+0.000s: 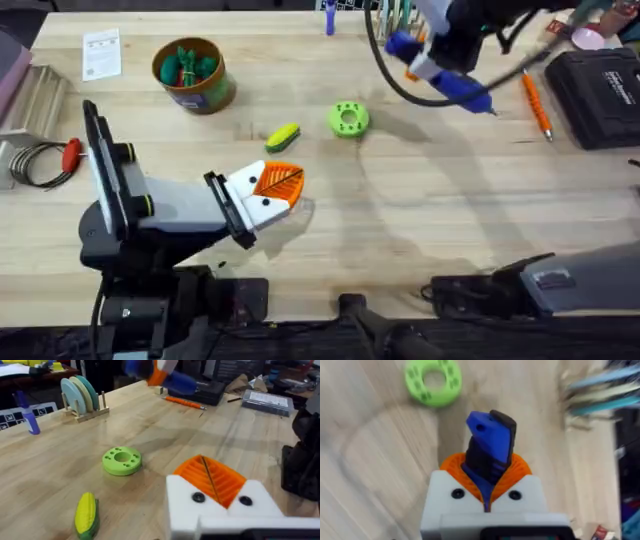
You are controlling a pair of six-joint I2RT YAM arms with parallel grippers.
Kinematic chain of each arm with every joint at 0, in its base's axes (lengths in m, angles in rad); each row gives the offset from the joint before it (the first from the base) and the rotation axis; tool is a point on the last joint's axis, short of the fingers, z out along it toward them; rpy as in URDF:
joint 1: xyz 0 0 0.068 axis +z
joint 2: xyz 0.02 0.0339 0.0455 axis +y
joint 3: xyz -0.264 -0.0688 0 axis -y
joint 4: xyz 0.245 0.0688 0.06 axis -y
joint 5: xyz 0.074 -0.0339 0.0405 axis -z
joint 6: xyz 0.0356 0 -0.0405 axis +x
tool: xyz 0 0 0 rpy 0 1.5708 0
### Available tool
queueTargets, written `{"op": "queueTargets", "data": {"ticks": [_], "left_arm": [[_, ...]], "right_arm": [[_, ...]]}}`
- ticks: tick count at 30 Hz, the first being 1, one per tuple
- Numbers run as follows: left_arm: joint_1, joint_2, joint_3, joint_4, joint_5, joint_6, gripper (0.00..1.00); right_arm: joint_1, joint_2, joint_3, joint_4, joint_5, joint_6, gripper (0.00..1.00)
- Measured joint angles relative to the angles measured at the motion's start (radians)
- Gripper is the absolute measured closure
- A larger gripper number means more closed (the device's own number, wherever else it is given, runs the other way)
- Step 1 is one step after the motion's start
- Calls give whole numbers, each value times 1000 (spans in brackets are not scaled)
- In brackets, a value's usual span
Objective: Pick up the gripper from the table and insert it into the empty holder that is missing its gripper. Then pick up a screw, insert it into the mounting hole, and use the screwdriver to tighten it. Finally, clean up the table by picking up the vegetable and placing it into the bucket.
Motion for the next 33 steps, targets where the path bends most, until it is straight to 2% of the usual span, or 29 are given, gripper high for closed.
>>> {"op": "queueTargets", "data": {"ticks": [4,8,14,15,19,21,22,25,28,29,33], "left_arm": [[0,0,0,0,0,0,991],[0,0,0,0,0,0,991],[0,0,0,0,-1,0,991],[0,0,0,1,-1,0,991],[0,0,0,1,-1,0,991],[0,0,0,1,-1,0,991],[0,0,0,1,-2,1,959],[0,0,0,2,-7,0,482],[0,0,0,2,-8,-3,58],[0,0,0,2,-8,-3,26],[0,0,0,2,-9,-3,15]], "right_arm": [[-60,150,0,-4,57,-92,978],[-95,291,0,61,94,-149,978],[-101,410,0,103,101,-220,976],[-101,414,0,102,103,-220,890],[-100,401,0,110,115,-229,308],[-100,387,0,119,116,-204,56],[-100,378,0,124,116,-183,25],[-100,333,0,125,114,-122,14],[-97,252,0,125,99,-39,13],[-96,220,0,126,95,-1,13],[-95,76,0,125,85,207,13]]}}
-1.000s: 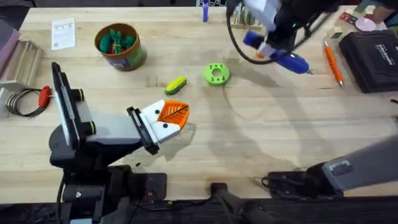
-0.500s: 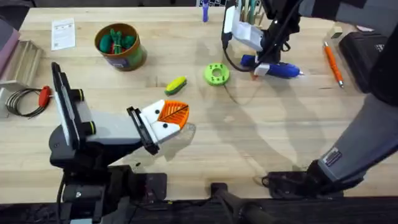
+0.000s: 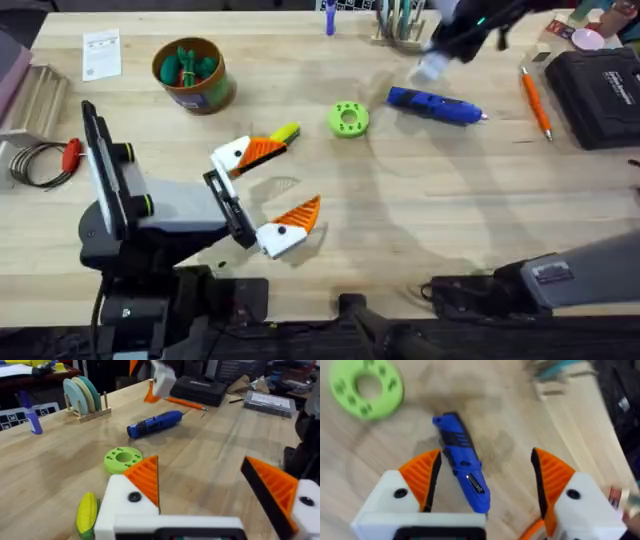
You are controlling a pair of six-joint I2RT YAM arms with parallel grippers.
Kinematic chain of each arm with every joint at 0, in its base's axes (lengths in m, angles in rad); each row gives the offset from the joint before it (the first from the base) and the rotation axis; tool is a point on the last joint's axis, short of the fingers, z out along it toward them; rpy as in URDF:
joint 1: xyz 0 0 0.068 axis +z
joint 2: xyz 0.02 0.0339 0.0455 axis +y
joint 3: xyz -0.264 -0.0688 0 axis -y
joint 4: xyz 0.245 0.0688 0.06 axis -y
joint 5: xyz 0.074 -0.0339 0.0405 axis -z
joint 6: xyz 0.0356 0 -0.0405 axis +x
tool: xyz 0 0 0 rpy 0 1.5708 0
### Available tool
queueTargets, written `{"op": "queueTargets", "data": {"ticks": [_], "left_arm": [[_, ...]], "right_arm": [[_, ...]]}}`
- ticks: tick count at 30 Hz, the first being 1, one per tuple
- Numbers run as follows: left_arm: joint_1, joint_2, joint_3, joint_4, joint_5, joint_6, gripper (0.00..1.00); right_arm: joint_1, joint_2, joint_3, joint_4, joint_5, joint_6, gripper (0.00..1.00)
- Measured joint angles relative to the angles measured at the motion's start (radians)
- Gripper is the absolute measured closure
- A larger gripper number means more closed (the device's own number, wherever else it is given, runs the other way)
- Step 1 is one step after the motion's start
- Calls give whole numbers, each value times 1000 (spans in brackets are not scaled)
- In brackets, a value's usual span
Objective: Pick up the gripper from the table and insert it into the empty holder that is missing its gripper. Then pick up a screw, insert it into the mounting hole, and use the screwdriver to tighten it. Finally, clean up the table by picking up the vegetable and placing it into the bucket.
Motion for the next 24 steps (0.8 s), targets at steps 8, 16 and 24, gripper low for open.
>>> {"op": "queueTargets", "data": {"ticks": [8,16,24], "left_arm": [[2,0,-2,44,-89,-116,15],[14,138,181,-173,-296,-51,15],[14,555,583,-452,-451,133,15]], "right_arm": [[-15,-241,5,-21,-7,403,10],[-16,-421,6,-218,-17,602,10],[-16,-592,-94,-206,-81,693,10]]}}
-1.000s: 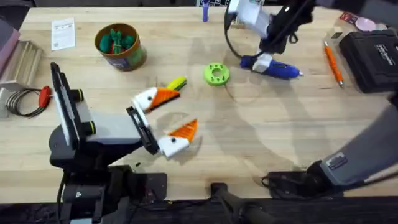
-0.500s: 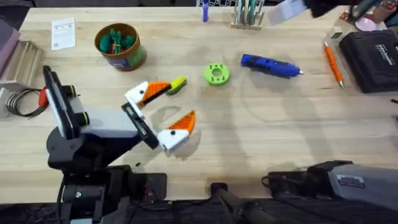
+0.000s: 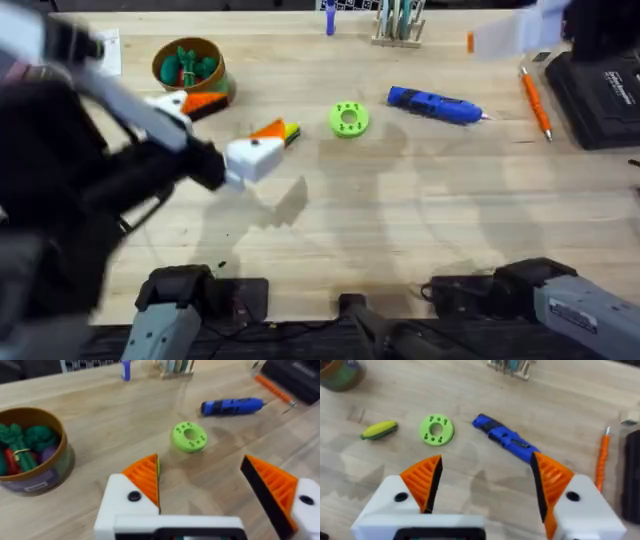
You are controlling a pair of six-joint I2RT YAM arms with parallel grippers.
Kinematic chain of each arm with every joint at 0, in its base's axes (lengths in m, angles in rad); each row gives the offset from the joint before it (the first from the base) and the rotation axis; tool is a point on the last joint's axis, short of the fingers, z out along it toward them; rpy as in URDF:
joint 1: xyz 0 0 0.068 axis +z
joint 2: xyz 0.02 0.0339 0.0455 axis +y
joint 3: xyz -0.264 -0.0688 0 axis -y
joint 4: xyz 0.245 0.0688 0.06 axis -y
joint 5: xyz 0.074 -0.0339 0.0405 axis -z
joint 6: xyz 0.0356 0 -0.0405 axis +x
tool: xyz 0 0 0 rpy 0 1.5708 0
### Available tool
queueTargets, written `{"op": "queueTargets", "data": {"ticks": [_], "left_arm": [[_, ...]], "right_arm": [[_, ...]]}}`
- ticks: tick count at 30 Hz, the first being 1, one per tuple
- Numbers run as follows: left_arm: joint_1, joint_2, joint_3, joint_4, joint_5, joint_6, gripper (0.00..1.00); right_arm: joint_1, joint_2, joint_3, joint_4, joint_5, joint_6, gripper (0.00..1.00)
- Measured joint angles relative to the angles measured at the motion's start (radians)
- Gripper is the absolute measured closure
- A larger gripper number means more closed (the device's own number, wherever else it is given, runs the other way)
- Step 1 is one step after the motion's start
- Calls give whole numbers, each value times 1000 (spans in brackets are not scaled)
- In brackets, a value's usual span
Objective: Pick up the gripper from the table and insert it into the empty holder that is missing its gripper. Then pick up a screw, insert it into the mounting hole, and use the screwdriver to tighten it. Finally, clean up the table by picking up the vegetable and placing it into the bucket.
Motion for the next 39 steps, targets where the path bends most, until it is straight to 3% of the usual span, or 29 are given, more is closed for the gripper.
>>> {"op": "queueTargets", "data": {"ticks": [4,10,13,15,20,23,26,32,36,38,39], "left_arm": [[0,208,174,-123,-36,67,14],[0,418,317,-168,-73,85,14],[-19,494,387,-220,-159,101,15],[-64,545,439,-262,-243,113,16],[-266,711,549,-332,-480,132,15],[-363,826,563,-328,-580,137,15],[-402,935,563,-313,-628,137,71],[-399,1119,563,-276,-659,139,118],[-401,1198,563,-272,-658,145,216],[-401,1224,564,-272,-646,147,384],[-401,1226,565,-273,-628,146,543]], "right_arm": [[0,-70,-170,45,-11,52,11],[0,-170,-398,104,-17,122,10],[0,-211,-448,96,-17,144,10],[0,-216,-456,87,-17,151,10],[0,-216,-458,90,-17,163,10],[0,-209,-458,94,-17,165,10],[0,-197,-458,93,-17,167,10],[0,-182,-458,95,-16,166,10],[0,-161,-458,95,-16,166,15],[0,-147,-458,95,-16,166,10],[0,-141,-458,95,-16,166,10]]}}
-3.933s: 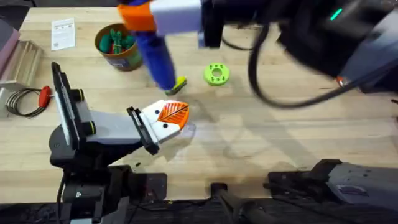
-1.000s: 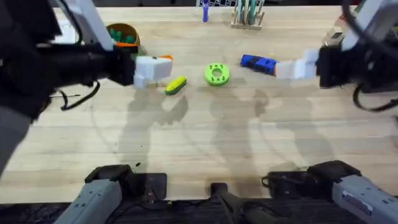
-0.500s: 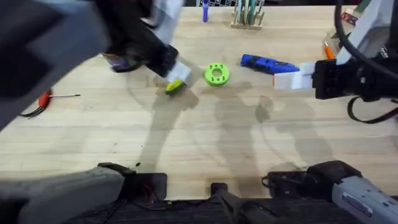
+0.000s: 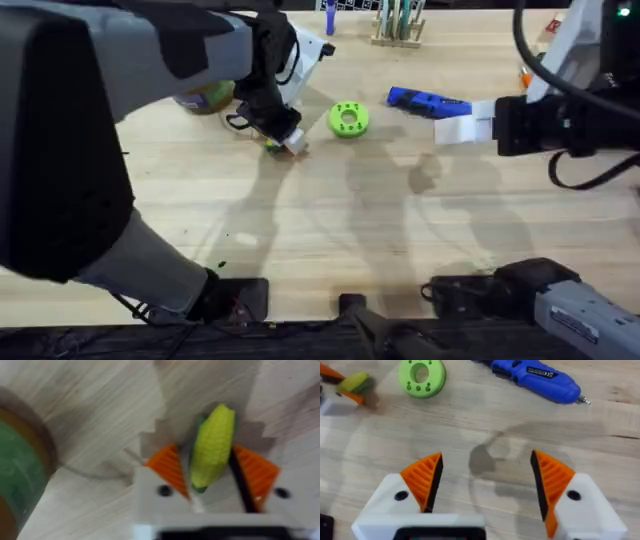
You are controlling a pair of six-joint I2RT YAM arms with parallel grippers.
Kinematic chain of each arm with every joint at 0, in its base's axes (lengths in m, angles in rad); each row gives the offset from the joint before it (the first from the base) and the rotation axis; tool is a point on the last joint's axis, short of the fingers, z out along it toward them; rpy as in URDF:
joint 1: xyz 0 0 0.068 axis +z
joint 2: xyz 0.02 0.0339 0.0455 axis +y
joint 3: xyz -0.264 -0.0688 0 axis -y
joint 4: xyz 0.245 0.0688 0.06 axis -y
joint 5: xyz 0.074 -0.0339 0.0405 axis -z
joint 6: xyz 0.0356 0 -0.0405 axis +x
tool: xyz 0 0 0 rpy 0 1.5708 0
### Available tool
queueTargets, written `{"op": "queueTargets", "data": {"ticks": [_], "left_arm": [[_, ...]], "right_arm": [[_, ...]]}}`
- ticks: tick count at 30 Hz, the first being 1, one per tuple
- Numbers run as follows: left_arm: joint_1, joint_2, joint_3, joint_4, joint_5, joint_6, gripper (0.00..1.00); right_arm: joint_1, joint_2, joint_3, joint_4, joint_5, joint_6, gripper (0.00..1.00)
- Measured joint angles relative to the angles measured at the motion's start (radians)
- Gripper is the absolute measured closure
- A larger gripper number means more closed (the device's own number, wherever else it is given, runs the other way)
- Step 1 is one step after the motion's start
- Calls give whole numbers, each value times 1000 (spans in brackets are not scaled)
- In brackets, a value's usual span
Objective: Pick up the gripper from the table and insert it into the empty holder that is missing its gripper. Then pick up a screw, insert it into the mounting hole, and use the screwdriver to tighten it. Finally, clean up the table by picking up the vegetable and placing it into the bucket.
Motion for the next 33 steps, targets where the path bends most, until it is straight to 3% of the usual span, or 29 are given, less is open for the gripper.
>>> {"op": "queueTargets", "data": {"ticks": [2,3,4,11,15,19,27,30,33], "left_arm": [[-6,-3,1,8,-2,3,850],[-7,-3,1,12,-1,4,957],[-6,-3,1,14,-1,1,976],[2,-13,44,7,-5,-68,969],[34,-82,122,-28,-4,-93,969],[113,-180,215,-46,-5,-102,969],[368,-271,274,29,-9,-114,969],[417,-227,274,79,-8,-111,969],[434,-163,274,121,-7,-110,969]], "right_arm": [[0,13,0,0,0,0,10],[0,18,0,0,0,0,10],[0,23,0,1,0,0,10],[0,35,0,0,0,0,10],[0,35,0,0,0,0,10],[0,35,0,0,0,0,10],[0,35,0,0,0,0,10],[0,35,0,1,0,0,10],[0,35,0,0,0,0,10]]}}
